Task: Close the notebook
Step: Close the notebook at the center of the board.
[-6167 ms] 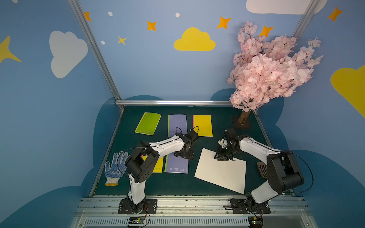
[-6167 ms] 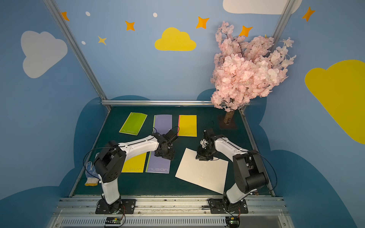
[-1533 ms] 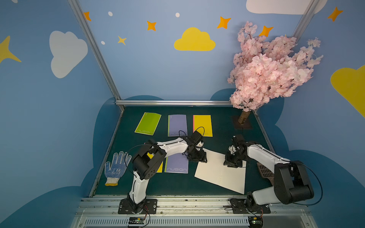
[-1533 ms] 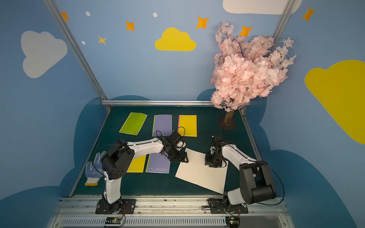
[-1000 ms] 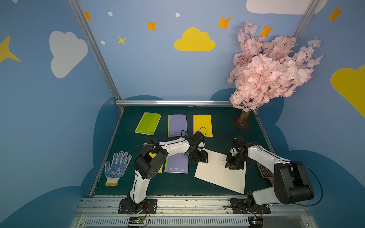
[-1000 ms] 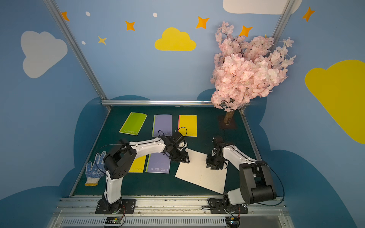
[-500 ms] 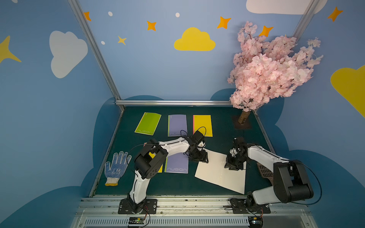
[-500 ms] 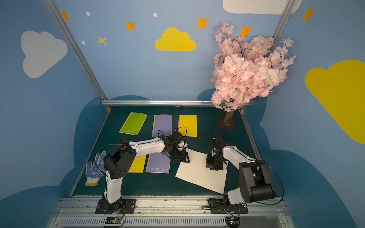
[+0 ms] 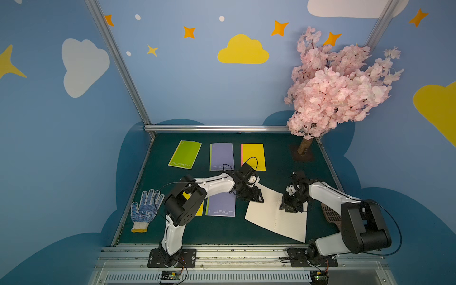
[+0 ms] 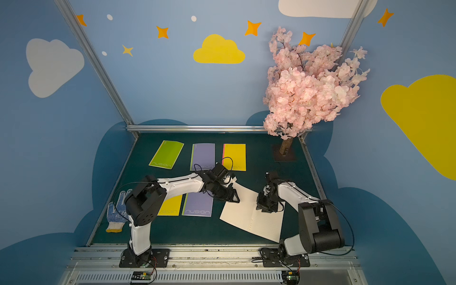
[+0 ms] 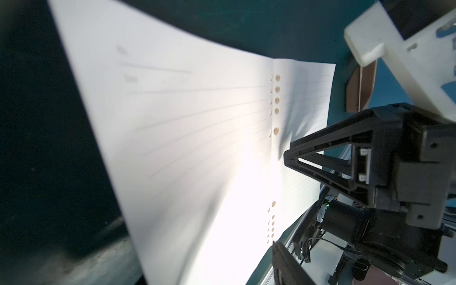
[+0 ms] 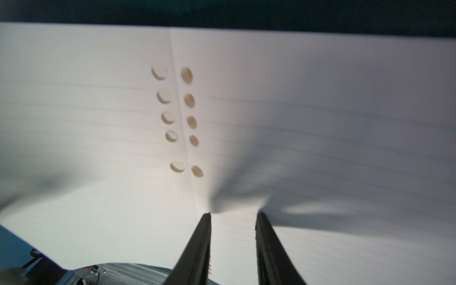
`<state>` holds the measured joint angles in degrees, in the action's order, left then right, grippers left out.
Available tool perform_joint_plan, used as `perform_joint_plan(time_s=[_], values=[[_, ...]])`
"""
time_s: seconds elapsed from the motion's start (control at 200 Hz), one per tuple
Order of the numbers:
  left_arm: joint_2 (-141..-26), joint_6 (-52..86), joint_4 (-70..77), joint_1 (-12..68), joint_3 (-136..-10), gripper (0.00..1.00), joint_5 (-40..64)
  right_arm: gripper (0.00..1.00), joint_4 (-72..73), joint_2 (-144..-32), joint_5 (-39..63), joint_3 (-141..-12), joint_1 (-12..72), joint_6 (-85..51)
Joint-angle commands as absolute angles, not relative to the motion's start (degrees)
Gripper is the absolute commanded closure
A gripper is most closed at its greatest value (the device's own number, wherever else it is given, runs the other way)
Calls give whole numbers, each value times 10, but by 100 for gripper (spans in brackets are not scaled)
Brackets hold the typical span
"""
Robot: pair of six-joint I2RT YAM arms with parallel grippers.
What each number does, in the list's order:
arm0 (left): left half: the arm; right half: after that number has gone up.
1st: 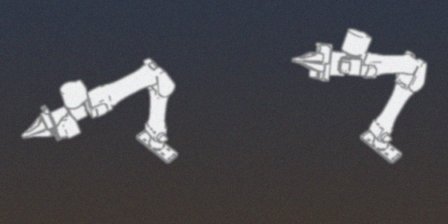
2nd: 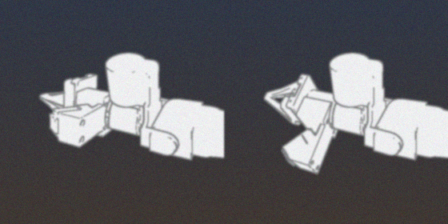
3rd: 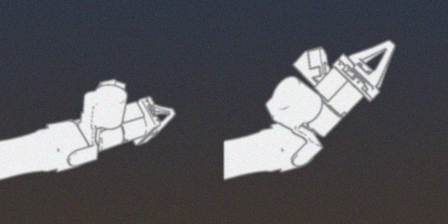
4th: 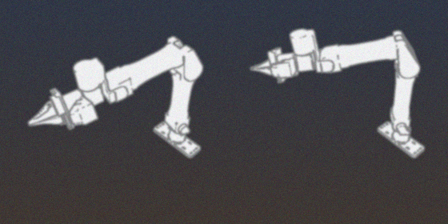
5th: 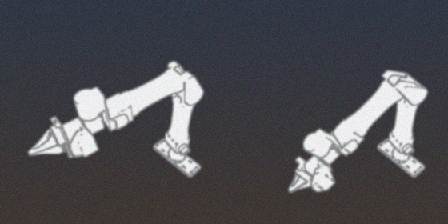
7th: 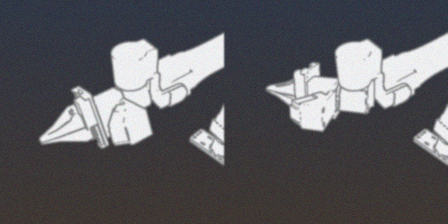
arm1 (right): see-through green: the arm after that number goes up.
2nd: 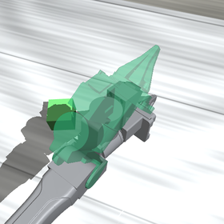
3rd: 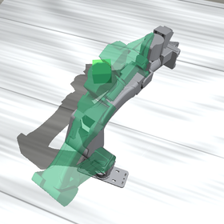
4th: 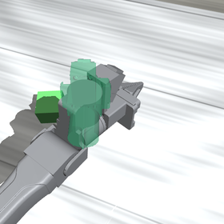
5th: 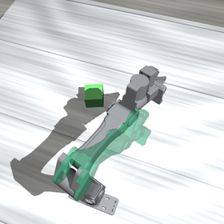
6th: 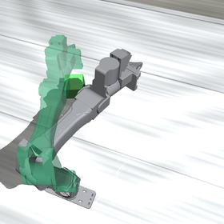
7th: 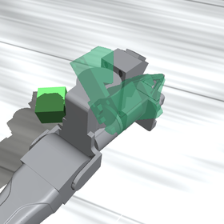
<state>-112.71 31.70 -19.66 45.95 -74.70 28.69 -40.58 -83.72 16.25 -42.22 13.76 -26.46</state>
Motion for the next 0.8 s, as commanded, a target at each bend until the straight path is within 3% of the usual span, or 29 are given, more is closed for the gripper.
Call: perform_joint_plan(time_s=[0.0,0.135,0.611,0.796], values=[[-1106,320,-187,463,-740,39,294,70,-387,-857,173,-409,145,-255],[-1101,318,-201,461,-741,44,270,70,-386,-855,174,-408,146,-255],[-1103,318,-227,458,-745,86,236,70,-385,-849,176,-411,149,-257],[-1102,317,-230,454,-745,94,234,70,-388,-848,174,-418,151,-257]])
